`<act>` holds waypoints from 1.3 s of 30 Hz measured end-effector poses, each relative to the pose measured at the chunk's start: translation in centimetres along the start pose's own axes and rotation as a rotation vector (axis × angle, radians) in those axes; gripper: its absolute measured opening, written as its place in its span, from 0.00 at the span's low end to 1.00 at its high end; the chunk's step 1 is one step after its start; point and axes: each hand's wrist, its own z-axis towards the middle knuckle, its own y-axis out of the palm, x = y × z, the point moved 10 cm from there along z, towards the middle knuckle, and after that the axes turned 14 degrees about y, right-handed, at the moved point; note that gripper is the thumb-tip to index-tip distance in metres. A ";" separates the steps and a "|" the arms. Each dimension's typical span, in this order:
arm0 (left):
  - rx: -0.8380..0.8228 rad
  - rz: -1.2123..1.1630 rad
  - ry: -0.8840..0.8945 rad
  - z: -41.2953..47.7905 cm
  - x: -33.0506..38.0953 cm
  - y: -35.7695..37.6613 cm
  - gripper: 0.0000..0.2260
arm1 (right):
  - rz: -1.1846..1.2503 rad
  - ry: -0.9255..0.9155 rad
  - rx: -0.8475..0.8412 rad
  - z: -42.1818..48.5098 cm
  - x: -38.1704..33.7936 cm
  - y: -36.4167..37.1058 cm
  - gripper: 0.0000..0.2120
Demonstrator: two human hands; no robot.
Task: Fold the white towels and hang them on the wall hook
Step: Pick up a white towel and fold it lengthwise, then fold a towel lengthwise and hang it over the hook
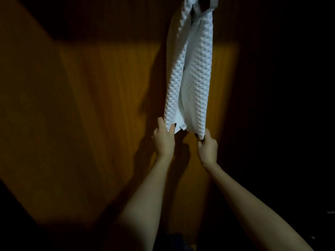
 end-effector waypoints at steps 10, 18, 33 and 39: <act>-0.153 0.022 -0.025 -4.9 0.3 -3.2 0.25 | -0.057 0.233 -0.146 -4.7 1.6 -3.7 0.22; -0.511 0.228 -0.012 -23.3 -1.6 -12.3 0.19 | -0.297 0.137 -0.473 -21.1 1.9 -4.7 0.24; -0.732 0.363 -0.502 -59.6 -8.7 -34.7 0.21 | -0.673 -0.095 -1.286 -59.3 7.4 0.7 0.27; -0.699 0.346 -0.743 -72.8 -15.5 -38.0 0.21 | -0.773 -0.133 -1.442 -70.3 15.0 6.1 0.23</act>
